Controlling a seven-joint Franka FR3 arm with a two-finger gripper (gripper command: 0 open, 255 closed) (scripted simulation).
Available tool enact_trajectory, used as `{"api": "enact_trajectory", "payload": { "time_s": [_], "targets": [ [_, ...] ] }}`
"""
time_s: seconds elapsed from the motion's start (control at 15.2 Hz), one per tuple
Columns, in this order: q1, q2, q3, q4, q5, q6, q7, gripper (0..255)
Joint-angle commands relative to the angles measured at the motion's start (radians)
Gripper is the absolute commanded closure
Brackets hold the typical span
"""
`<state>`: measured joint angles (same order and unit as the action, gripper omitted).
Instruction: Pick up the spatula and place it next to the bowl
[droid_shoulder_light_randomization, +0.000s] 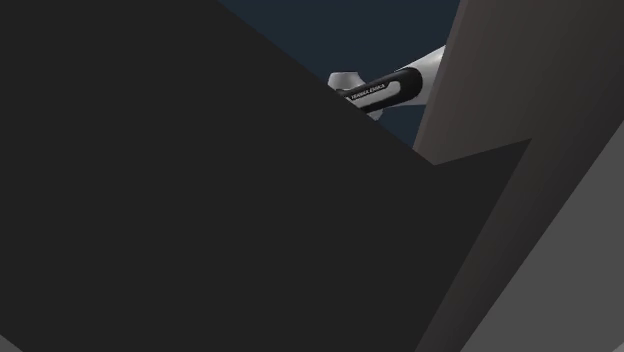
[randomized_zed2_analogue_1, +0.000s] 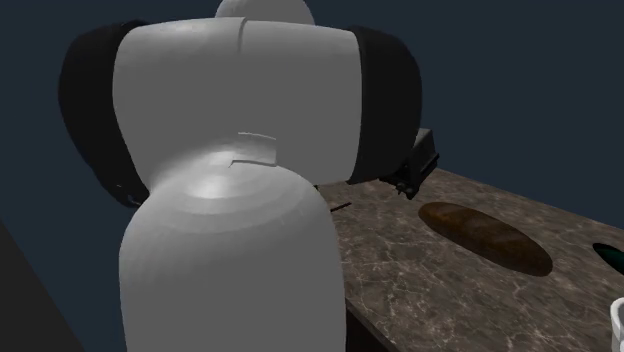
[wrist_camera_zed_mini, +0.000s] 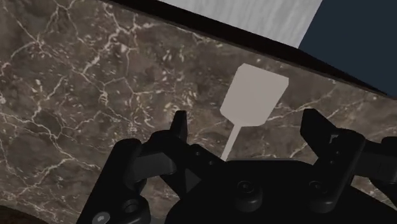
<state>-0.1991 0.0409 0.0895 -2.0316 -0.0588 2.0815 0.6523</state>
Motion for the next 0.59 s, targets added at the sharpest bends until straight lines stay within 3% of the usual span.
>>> {"api": "enact_trajectory", "payload": {
  "time_s": [0.0, 0.53],
  "targets": [
    [-0.010, 0.069, -0.012, 0.064, -0.006, 0.012, 0.053, 0],
    [-0.048, 0.311, -0.077, 0.293, -0.005, 0.053, 0.224, 0]
  ]
}}
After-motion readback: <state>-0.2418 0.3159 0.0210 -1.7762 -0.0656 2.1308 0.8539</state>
